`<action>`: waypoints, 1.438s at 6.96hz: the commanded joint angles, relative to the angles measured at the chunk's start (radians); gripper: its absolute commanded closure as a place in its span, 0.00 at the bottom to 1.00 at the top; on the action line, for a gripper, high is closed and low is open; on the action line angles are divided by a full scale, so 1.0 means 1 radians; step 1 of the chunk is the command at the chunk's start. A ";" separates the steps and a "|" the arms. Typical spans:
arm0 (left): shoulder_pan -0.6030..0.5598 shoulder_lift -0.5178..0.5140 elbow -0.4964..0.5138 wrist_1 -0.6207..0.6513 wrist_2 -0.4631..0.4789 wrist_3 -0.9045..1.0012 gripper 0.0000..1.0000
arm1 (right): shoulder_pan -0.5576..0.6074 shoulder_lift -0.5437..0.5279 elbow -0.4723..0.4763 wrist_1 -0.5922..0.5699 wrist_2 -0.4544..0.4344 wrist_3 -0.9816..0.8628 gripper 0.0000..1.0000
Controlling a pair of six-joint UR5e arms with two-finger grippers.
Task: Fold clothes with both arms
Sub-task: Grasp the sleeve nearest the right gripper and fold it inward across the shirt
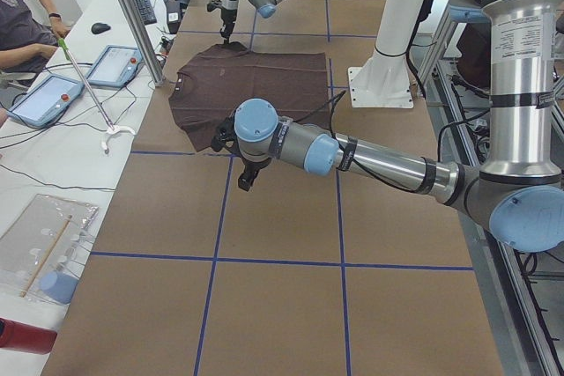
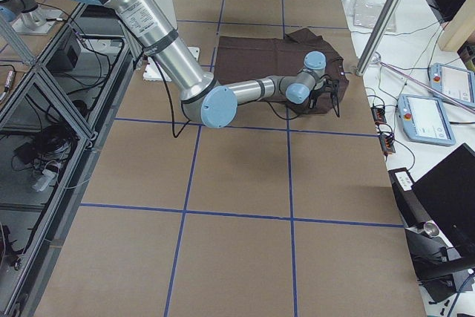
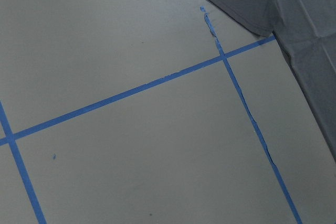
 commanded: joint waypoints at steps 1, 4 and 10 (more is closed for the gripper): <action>0.001 0.000 -0.002 0.000 -0.005 0.000 0.00 | -0.107 0.137 -0.059 -0.019 -0.162 0.116 1.00; 0.001 -0.002 -0.002 0.000 -0.022 0.000 0.00 | -0.140 0.199 -0.110 -0.019 -0.216 0.117 0.01; 0.243 -0.305 0.224 -0.259 0.103 -0.673 0.00 | -0.028 -0.090 0.287 -0.025 0.025 0.119 0.00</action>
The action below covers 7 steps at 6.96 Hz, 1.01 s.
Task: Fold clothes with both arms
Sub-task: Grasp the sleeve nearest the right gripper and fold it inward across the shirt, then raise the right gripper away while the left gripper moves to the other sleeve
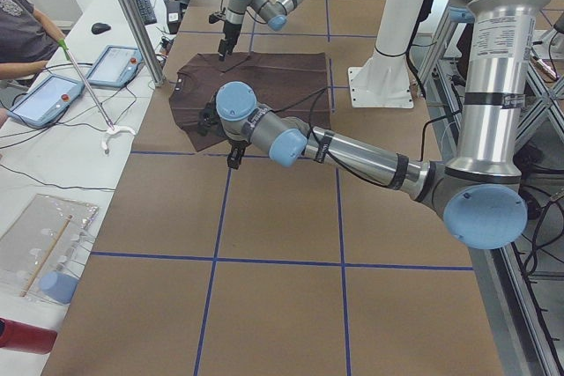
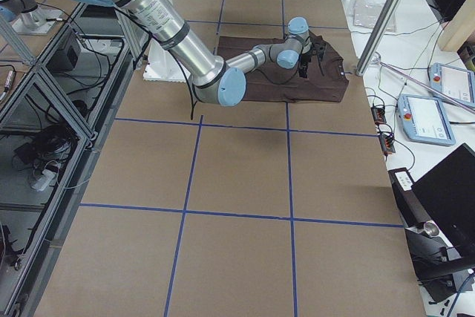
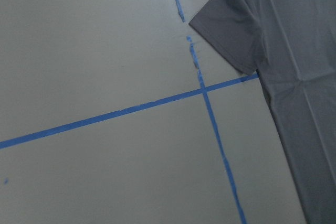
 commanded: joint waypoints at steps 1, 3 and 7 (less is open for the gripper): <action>0.137 -0.209 0.182 -0.025 0.072 -0.206 0.00 | 0.117 -0.185 0.197 0.003 0.203 -0.008 0.00; 0.254 -0.345 0.294 -0.033 0.213 -0.361 0.00 | 0.185 -0.333 0.335 0.006 0.294 -0.015 0.00; 0.417 -0.479 0.579 -0.290 0.479 -0.574 0.07 | 0.186 -0.511 0.524 0.008 0.273 -0.015 0.00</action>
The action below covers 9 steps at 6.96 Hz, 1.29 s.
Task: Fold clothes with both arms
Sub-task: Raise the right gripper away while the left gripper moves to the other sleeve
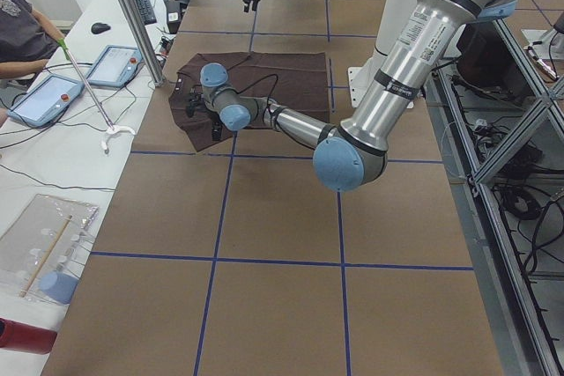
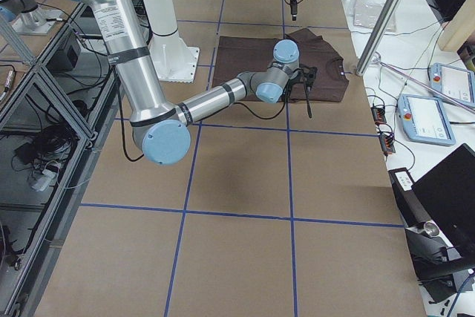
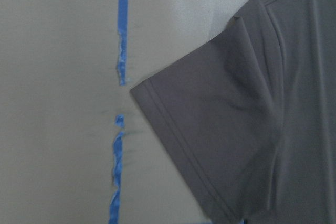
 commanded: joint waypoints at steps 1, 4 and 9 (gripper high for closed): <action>0.030 -0.056 0.119 -0.059 0.055 -0.029 0.11 | 0.000 -0.061 0.063 0.000 -0.007 0.000 0.00; 0.030 -0.118 0.227 -0.080 0.184 0.002 0.24 | -0.002 -0.080 0.065 0.006 -0.009 0.000 0.00; 0.030 -0.119 0.300 -0.160 0.199 -0.001 0.52 | -0.016 -0.080 0.074 0.005 -0.039 0.002 0.00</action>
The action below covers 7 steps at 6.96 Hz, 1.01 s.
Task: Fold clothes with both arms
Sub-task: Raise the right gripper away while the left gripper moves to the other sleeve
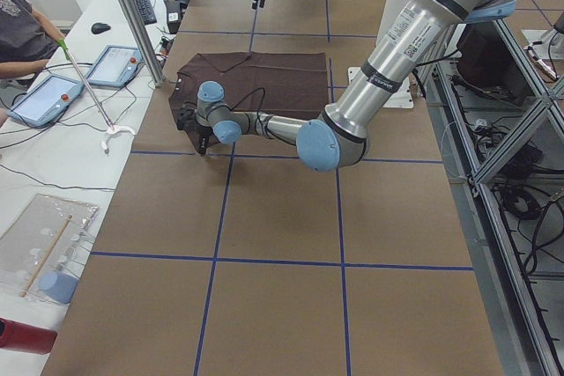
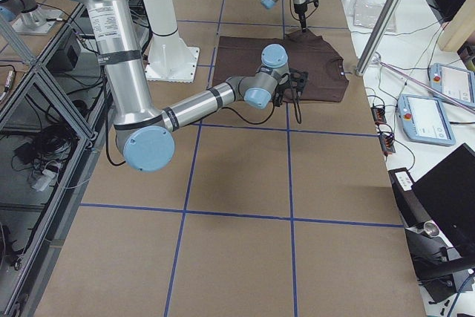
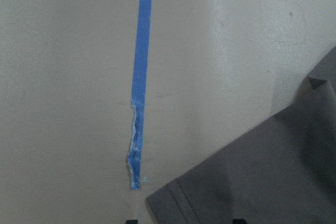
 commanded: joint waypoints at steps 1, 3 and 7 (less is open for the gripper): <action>-0.001 -0.001 0.003 0.000 0.000 -0.004 0.99 | -0.001 0.000 0.002 -0.001 -0.002 0.001 0.00; -0.009 -0.019 0.004 0.003 -0.006 -0.004 1.00 | -0.001 0.000 0.005 -0.001 -0.005 0.004 0.00; -0.015 -0.111 -0.017 0.053 -0.012 -0.081 1.00 | -0.012 -0.007 0.007 0.000 -0.021 0.008 0.00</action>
